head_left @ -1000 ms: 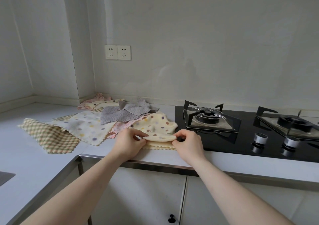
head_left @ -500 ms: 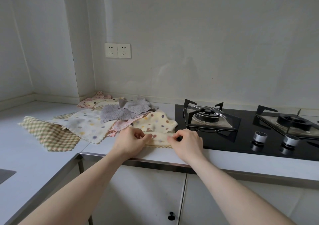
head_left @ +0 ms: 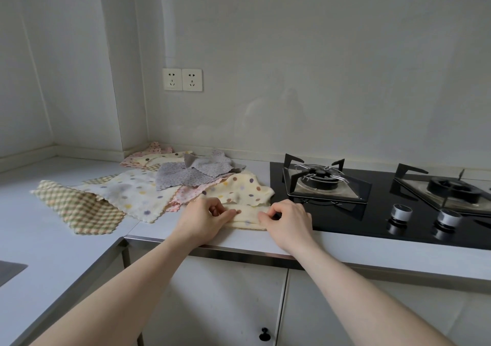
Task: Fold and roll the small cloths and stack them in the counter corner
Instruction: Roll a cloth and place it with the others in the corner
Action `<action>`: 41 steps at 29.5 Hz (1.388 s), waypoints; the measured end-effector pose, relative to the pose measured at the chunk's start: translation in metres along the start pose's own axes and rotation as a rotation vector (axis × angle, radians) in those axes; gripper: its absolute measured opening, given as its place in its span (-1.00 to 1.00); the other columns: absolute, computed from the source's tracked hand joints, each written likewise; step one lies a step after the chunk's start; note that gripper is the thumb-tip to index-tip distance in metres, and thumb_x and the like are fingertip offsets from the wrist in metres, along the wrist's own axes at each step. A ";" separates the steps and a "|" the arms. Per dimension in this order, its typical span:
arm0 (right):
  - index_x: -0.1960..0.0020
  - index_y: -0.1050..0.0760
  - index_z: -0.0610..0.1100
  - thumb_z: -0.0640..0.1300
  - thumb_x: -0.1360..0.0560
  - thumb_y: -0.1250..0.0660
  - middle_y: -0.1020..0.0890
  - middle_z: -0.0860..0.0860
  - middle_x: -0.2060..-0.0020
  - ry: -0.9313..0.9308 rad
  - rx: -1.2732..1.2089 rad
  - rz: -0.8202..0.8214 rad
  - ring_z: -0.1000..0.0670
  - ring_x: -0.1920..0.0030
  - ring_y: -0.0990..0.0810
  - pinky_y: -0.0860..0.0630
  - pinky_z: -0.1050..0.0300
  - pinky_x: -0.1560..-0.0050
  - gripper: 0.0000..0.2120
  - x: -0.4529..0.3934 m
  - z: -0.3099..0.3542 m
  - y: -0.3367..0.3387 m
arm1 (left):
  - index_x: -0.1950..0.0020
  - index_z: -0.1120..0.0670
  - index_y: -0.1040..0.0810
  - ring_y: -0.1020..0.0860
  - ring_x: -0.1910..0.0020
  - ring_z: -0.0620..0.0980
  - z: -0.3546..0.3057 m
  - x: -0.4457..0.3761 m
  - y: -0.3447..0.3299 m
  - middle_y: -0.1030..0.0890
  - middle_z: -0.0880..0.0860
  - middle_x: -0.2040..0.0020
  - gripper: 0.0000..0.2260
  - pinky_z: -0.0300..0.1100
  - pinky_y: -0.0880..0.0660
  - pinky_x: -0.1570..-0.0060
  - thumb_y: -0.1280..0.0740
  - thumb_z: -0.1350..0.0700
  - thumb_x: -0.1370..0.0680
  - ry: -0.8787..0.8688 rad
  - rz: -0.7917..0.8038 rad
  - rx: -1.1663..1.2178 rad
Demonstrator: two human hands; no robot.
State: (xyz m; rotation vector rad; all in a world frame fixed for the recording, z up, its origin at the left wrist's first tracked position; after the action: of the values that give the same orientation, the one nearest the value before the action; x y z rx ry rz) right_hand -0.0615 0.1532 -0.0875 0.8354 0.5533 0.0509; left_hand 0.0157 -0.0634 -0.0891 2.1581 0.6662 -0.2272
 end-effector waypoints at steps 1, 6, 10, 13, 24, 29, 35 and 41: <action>0.31 -0.53 0.02 0.21 -0.47 -0.42 -0.59 0.17 0.07 -0.005 -0.010 0.004 -0.01 -0.08 -0.49 -0.23 0.07 -0.03 -0.68 0.000 0.000 0.000 | 0.28 -0.01 -0.60 -0.52 0.26 -0.08 0.001 -0.001 0.000 -0.61 -0.03 0.26 -0.67 -0.13 -0.46 0.25 -0.49 -0.24 -0.46 0.005 0.001 0.008; 0.21 -0.53 0.10 0.22 -0.42 -0.46 -0.57 0.21 0.06 -0.018 -0.019 0.033 0.02 -0.12 -0.50 -0.23 0.06 -0.05 -0.77 0.000 0.001 0.000 | 0.26 0.00 -0.62 -0.54 0.24 -0.06 0.002 -0.001 0.002 -0.61 -0.07 0.27 -0.79 -0.22 -0.39 0.31 -0.47 -0.08 -0.50 0.017 -0.021 -0.031; -0.21 -0.48 0.15 0.22 -0.46 -0.40 -0.58 0.23 -0.16 -0.009 0.007 0.061 0.01 -0.26 -0.47 -0.29 0.03 -0.18 -0.63 -0.001 0.000 -0.003 | 0.00 -0.09 -0.54 -0.55 0.07 -0.06 0.000 0.000 0.003 -0.59 -0.17 0.06 -0.85 -0.18 -0.42 0.14 -0.39 -0.09 -0.49 -0.022 -0.019 -0.073; -0.40 -0.40 0.14 0.24 -0.52 -0.29 -0.51 0.20 -0.33 0.008 0.073 0.100 0.00 -0.39 -0.38 -0.26 -0.01 -0.33 -0.52 0.000 0.001 -0.007 | -0.32 -0.16 -0.41 -0.45 -0.23 -0.03 -0.004 0.003 -0.005 -0.47 -0.14 -0.25 -0.59 -0.08 -0.37 -0.18 -0.34 -0.23 -0.51 -0.070 0.049 -0.127; -0.04 -0.42 0.18 0.10 -0.50 -0.40 -0.51 0.27 0.02 0.055 -0.186 0.214 0.16 -0.13 -0.35 -0.32 0.10 -0.23 -0.81 0.007 0.005 -0.007 | 0.02 0.00 -0.49 -0.52 0.13 0.02 -0.008 0.004 -0.001 -0.59 0.05 0.11 -0.84 0.00 -0.50 0.05 -0.44 0.00 -0.54 -0.022 0.222 0.238; -0.07 -0.44 0.20 0.09 -0.46 -0.43 -0.61 0.26 0.02 0.076 -0.260 0.266 0.30 -0.23 -0.32 -0.27 0.23 -0.25 -0.76 0.010 0.001 -0.016 | -0.10 -0.03 -0.47 -0.52 0.15 0.04 -0.005 0.004 -0.005 -0.58 0.03 0.08 -0.82 0.00 -0.50 0.10 -0.42 0.01 -0.56 -0.025 0.249 0.336; -0.01 -0.47 0.25 0.17 -0.40 -0.37 -0.51 0.36 -0.06 0.021 -0.196 0.251 0.24 -0.27 -0.38 -0.21 0.16 -0.40 -0.80 0.007 -0.004 -0.020 | -0.12 -0.13 -0.45 -0.56 0.19 -0.04 -0.008 0.007 -0.007 -0.61 -0.10 0.15 -0.81 -0.04 -0.50 0.13 -0.38 -0.02 -0.55 -0.011 0.258 0.192; -0.10 -0.58 0.13 0.10 -0.46 -0.43 -0.52 0.23 -0.16 -0.150 -0.124 0.334 0.03 -0.32 -0.40 -0.17 0.13 -0.45 -0.77 0.002 -0.004 -0.019 | -0.11 -0.18 -0.47 -0.58 0.11 -0.18 -0.012 -0.010 -0.006 -0.61 -0.24 0.08 -0.83 -0.03 -0.53 0.02 -0.37 -0.07 -0.56 0.100 0.402 0.078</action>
State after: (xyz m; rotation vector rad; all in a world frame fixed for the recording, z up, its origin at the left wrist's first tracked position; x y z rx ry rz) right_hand -0.0651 0.1434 -0.1038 0.7962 0.2621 0.3228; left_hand 0.0032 -0.0544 -0.0818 2.3362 0.2691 0.0717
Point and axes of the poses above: each hand's wrist, its own x-axis away from the middle knuckle, its own y-axis out of the back of the hand, z = x × y, the point moved 8 cm from there along -x, towards the middle knuckle
